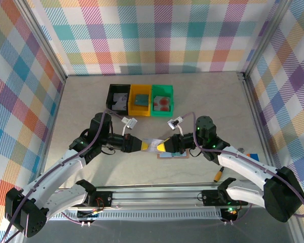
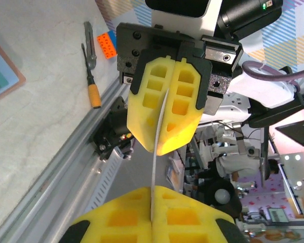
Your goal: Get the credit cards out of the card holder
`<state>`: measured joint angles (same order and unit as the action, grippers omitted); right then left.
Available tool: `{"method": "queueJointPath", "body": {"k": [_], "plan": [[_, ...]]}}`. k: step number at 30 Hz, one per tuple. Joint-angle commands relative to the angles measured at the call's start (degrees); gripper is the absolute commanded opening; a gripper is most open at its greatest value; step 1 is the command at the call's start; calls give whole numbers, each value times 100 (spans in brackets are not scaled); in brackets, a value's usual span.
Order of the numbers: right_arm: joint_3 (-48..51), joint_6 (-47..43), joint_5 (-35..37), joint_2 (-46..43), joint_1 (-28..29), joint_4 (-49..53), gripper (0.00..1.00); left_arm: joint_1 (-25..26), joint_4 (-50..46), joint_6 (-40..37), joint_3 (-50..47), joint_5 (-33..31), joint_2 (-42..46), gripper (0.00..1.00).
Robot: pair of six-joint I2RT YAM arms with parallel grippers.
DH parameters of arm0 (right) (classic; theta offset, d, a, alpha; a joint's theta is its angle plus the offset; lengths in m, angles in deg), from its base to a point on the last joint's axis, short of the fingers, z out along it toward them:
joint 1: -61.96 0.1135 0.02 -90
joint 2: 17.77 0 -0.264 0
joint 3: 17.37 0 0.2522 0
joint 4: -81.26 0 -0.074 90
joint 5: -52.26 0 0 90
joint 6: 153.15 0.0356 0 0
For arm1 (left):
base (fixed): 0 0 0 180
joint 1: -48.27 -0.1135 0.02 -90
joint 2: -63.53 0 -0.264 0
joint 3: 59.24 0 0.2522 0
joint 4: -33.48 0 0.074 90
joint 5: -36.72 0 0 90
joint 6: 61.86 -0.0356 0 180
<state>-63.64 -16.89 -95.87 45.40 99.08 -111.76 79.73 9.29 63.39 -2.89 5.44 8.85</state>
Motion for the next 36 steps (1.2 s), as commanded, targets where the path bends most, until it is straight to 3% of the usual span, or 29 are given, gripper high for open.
{"method": "queueJointPath", "body": {"k": [1,5,8,13,20,22,26,32,36], "plan": [[-218,-47,-190,11,32,1,0,18,-175,-118,129,-119,106,0],[-270,-231,-86,-67,32,327,0,-4,-438,-268,186,-375,131,0],[-351,-454,86,-249,27,742,25,-140,-675,-341,248,-507,92,0],[-516,-857,553,-571,-90,1588,54,-375,-1096,-546,467,-744,-24,0],[-341,-813,992,-1211,-868,2139,75,-914,-2338,-1281,1096,-1536,-70,0],[-352,-859,1268,-1405,-1072,2487,80,-1054,-2741,-1535,1361,-2081,-131,0],[-241,-895,1497,-1692,-1276,2685,88,-1345,-3375,-1978,1967,-3117,-573,0],[-192,-840,1410,-1675,-1295,2549,90,-1548,-3975,-2366,2948,-4201,-1593,0],[-192,-820,1366,-1668,-1300,2509,91,-1929,-3984,-2364,3559,-4388,-2349,0]]}}
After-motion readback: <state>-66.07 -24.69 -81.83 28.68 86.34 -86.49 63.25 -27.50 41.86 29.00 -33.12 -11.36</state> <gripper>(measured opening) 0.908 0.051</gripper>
